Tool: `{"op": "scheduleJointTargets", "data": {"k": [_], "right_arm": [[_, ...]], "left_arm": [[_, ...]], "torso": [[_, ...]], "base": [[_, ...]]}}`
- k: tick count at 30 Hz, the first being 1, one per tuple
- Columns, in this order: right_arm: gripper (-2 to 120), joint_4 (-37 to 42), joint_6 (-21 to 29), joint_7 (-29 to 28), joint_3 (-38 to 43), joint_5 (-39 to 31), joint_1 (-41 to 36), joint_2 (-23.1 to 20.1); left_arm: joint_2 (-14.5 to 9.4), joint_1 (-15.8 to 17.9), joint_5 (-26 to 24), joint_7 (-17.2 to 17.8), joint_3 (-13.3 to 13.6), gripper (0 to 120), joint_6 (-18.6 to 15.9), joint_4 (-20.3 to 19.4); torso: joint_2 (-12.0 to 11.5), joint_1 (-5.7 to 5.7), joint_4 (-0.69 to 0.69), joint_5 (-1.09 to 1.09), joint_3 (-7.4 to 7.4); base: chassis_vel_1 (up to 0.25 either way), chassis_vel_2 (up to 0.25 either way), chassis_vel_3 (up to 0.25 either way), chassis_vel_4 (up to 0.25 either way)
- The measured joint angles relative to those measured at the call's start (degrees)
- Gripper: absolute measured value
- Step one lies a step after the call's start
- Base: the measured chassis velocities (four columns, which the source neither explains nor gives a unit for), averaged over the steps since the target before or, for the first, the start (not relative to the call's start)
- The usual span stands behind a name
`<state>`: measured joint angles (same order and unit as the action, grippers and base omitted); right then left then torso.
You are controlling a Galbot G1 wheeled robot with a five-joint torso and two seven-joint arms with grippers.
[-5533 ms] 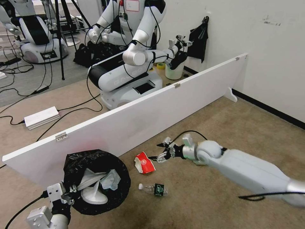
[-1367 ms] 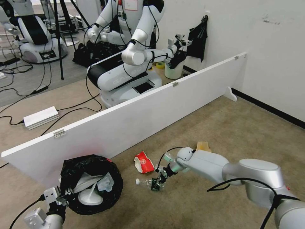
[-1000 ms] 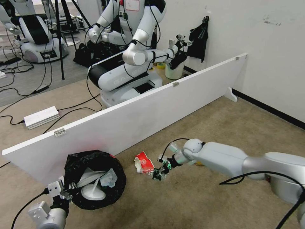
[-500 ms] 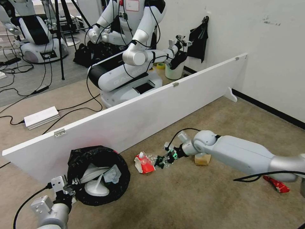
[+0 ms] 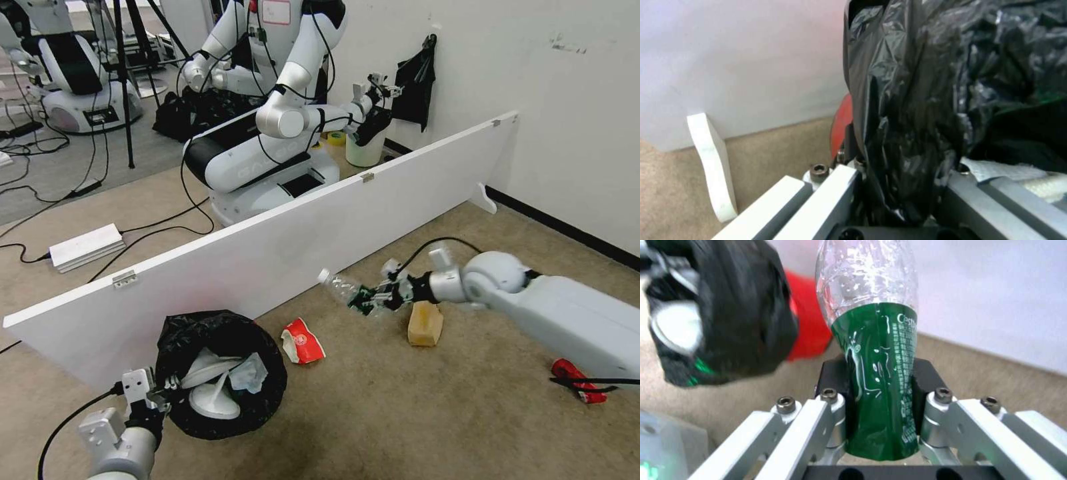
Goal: Pick up the trash bin, then pick up the garbage from the floor and place it into the trash bin.
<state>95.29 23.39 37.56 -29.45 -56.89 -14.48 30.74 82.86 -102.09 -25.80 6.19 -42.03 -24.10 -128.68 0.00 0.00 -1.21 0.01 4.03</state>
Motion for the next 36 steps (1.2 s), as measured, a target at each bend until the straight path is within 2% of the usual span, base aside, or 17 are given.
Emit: {"op": "scheduleJointTargets", "data": {"k": [2, 7, 15, 23, 36], "right_arm": [[20, 3.29, -0.14, -0.59, 3.46, -0.73, -1.59, -1.71], [20, 8.11, -0.32, -1.34, 8.09, -2.75, -2.65, -2.92], [20, 14.69, -1.40, -2.77, 10.67, -5.54, -1.89, -2.15], [20, 22.29, -1.60, -5.42, 9.03, -8.59, 0.46, 0.53], [20, 26.45, -1.52, -6.87, 3.72, -10.47, 4.32, 7.00]], "left_arm": [[0.37, -0.74, 0.59, 0.00, 0.44, 0, -0.34, -0.38], [0.77, -1.87, 1.27, -0.01, 1.00, 0, -1.04, -0.99], [0.70, -2.65, 2.57, -0.12, 2.33, 0, -3.47, -1.82], [1.03, -2.77, 4.31, -0.19, 3.87, 0, -4.51, -2.97], [1.13, -2.13, 5.18, -0.22, 4.94, 0, -5.25, -3.28]], "torso": [[0.00, 0.00, -0.02, 0.01, 0.00], [0.00, 0.00, 0.01, 0.00, 0.00], [0.00, 0.00, 0.00, -0.01, 0.01], [0.00, 0.00, -0.01, -0.01, 0.01], [0.00, 0.00, -0.01, -0.02, 0.01]], "base": [[0.000, 0.000, 0.000, 0.000], [0.000, 0.000, 0.000, 0.000], [0.000, 0.000, 0.000, 0.000], [0.000, 0.000, 0.000, 0.000], [0.000, 0.000, 0.000, 0.000]]}}
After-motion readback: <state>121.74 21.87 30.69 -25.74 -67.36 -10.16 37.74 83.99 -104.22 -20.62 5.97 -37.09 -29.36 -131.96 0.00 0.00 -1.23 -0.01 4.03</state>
